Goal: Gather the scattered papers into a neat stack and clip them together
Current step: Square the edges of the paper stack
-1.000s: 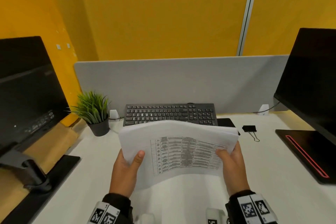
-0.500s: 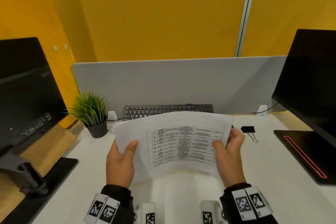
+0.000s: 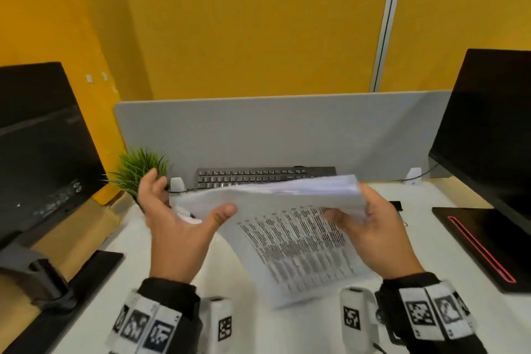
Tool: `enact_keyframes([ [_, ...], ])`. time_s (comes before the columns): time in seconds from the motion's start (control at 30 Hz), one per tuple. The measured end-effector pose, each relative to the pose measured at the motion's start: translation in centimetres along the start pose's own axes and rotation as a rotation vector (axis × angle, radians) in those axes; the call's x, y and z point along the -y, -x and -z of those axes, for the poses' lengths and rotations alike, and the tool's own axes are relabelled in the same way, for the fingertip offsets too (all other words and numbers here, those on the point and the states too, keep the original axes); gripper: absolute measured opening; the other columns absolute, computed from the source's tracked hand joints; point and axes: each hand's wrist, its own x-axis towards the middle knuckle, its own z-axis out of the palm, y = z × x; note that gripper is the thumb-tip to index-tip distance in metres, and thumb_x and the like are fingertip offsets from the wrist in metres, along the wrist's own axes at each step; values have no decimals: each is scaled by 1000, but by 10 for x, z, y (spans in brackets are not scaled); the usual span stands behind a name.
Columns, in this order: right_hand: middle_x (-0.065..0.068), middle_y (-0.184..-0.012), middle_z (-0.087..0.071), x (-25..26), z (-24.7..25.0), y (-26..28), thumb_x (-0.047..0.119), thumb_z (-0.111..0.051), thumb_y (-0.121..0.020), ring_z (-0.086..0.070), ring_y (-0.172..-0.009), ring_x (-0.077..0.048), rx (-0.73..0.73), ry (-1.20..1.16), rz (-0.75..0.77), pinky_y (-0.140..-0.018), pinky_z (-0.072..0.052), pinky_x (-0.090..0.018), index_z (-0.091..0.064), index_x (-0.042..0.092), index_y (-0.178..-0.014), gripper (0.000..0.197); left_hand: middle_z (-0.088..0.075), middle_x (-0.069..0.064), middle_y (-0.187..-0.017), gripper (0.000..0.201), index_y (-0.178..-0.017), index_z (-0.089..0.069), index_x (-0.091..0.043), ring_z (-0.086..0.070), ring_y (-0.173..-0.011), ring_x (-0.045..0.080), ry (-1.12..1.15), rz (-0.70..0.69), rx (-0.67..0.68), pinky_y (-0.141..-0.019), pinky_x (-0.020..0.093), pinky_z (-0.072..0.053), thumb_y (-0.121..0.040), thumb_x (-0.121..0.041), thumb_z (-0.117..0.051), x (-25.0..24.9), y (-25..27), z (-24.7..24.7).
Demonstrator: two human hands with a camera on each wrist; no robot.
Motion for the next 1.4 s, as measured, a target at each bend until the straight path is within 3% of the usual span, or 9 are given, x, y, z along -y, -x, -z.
enact_keyframes([
  [0.1,9,-99,-72,-2,-9,5,17,-72,-74,-66,-93,-3,-27,-246,-99,-71,-51,-11,-61,25,-106,35,-69,2,-113,86,-116,-54,-24,-64,-106,17,483,232,234,-82,25,-52,-42,-53,-87,9,5,-15],
  [0.27,14,-101,-65,-9,-37,17,20,-61,-89,-62,-93,2,-186,-88,-152,-72,-50,-9,-53,35,-105,24,-70,-28,-78,17,-88,-64,-31,-65,-79,-8,402,216,77,-74,17,-49,-76,-23,-71,10,15,-41],
  [0.37,7,-109,-61,-22,-50,31,12,-57,-91,-58,-99,-4,-191,-152,-251,-63,-47,-2,-47,27,-119,33,-71,-21,-82,24,-93,-62,-33,-65,-82,-7,382,253,75,-65,8,-48,-74,-25,-73,16,27,-49],
  [0.47,5,-112,-60,-35,-53,37,4,-56,-90,-58,-104,-10,-202,-259,-342,-61,-45,0,-42,23,-126,43,-64,-15,-106,60,-108,-49,-40,-63,-96,-2,350,290,141,-77,18,-50,-58,-48,-82,26,37,-49],
  [0.67,2,-123,-53,-44,-46,27,5,-56,-89,-54,-114,-18,-216,-258,-318,-84,-47,-23,-41,27,-127,46,-66,-2,-110,47,-106,-55,-35,-63,-102,12,281,309,135,-90,38,-51,-67,-56,-73,33,28,-45],
  [0.83,8,-111,-64,-45,-45,22,4,-60,-88,-61,-105,-9,-214,-293,-236,-79,-50,-18,-46,30,-121,44,-70,-3,-108,70,-116,-52,-23,-65,-103,12,383,285,132,-91,36,-49,-60,-55,-78,34,18,-44],
  [1.03,15,-99,-62,-38,-52,18,10,-60,-89,-61,-87,10,-296,-185,-143,-63,-44,0,-48,36,-101,31,-69,-3,-106,43,-109,-59,-23,-66,-97,9,279,224,62,-85,30,-53,-71,-41,-66,36,17,-49],
  [1.2,13,-96,-61,-41,-64,27,12,-57,-92,-58,-88,-1,-270,-127,-193,-59,-46,-3,-46,38,-99,29,-67,-11,-107,25,-104,-54,-34,-63,-96,-4,285,246,48,-86,22,-50,-82,-27,-63,33,33,-59],
  [1.4,14,-103,-59,-40,-60,22,6,-55,-92,-55,-97,1,-315,-224,-233,-61,-43,2,-45,25,-114,32,-59,-13,-107,35,-114,-43,-23,-61,-90,-10,354,233,61,-73,8,-49,-85,-14,-61,29,31,-60],
])
